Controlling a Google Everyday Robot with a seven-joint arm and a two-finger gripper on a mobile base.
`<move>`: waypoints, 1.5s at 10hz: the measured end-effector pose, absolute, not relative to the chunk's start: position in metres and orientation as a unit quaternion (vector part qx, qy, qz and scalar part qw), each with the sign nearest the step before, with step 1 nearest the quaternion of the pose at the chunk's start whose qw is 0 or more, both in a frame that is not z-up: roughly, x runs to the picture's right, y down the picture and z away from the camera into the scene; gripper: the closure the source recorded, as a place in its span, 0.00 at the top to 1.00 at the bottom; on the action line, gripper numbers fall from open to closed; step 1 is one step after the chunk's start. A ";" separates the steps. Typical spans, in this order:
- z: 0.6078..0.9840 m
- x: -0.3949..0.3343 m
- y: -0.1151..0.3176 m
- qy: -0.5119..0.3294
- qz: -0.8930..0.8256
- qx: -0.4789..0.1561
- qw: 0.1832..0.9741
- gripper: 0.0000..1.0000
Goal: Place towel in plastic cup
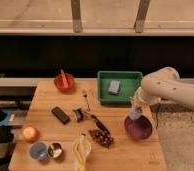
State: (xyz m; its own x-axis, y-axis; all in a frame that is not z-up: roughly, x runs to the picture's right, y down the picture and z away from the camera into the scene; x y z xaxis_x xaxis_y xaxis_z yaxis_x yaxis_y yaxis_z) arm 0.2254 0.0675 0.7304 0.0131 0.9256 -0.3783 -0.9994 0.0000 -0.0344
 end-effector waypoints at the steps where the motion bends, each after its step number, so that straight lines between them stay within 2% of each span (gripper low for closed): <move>1: 0.732 0.208 0.052 0.105 0.677 -0.150 0.713 0.00; 5: 0.743 0.112 0.000 0.022 0.600 -0.183 0.778 0.00; 10: 0.745 -0.007 -0.021 -0.073 0.495 -0.234 0.834 0.00; 15: 0.743 -0.021 -0.020 -0.088 0.478 -0.243 0.840 0.00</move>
